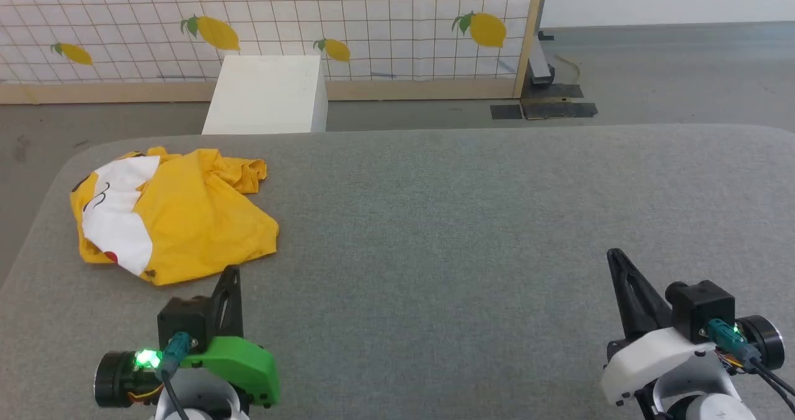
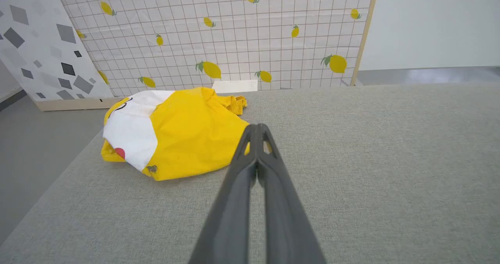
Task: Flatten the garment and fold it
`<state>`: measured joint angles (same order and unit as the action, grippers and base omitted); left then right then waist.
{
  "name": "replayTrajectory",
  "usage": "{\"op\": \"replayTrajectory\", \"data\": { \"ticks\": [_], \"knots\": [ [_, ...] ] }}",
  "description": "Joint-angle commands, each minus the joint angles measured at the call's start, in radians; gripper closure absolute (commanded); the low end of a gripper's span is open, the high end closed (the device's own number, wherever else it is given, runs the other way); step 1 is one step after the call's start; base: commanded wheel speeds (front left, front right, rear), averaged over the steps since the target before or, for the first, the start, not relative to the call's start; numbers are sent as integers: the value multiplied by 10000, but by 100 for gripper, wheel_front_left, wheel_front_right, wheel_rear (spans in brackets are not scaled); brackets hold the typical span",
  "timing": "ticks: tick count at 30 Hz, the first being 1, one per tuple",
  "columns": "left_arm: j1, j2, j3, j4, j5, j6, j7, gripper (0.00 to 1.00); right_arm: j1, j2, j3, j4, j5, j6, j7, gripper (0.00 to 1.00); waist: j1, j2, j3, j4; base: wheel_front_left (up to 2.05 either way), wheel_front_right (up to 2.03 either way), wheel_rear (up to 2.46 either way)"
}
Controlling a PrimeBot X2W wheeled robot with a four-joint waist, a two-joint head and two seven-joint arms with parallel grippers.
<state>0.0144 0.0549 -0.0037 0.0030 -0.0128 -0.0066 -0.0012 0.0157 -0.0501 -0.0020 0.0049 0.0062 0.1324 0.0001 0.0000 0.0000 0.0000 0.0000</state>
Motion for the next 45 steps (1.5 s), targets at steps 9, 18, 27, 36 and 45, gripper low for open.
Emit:
{"op": "replayTrajectory", "data": {
  "ticks": [9, 18, 27, 36, 45],
  "knots": [
    [-144, -47, 37, -30, 128, 66, 12, 100, -157, -1, 20, -49, -62, -17, -1, 100, 0, 0, 0, 0, 0, 0, 0],
    [-144, -47, 37, -30, 128, 66, 12, 100, -157, -1, 20, -49, -62, -17, -1, 100, 0, 0, 0, 0, 0, 0, 0],
    [-144, -47, 37, -30, 128, 66, 12, 100, -157, -1, 20, -49, -62, -17, -1, 100, 0, 0, 0, 0, 0, 0, 0],
    [49, 2, 0, -38, -128, -36, -103, 0, 15, 0, -80, 83, 185, -1, -102, 0, 0, 0, 6, 2, 0, 0, 0],
    [133, -2, 59, -130, -282, -103, -290, 0, 9, 0, -290, 257, 460, -2, -290, 0, 0, 0, 9, -6, 0, 0, 0]
  ]
}}
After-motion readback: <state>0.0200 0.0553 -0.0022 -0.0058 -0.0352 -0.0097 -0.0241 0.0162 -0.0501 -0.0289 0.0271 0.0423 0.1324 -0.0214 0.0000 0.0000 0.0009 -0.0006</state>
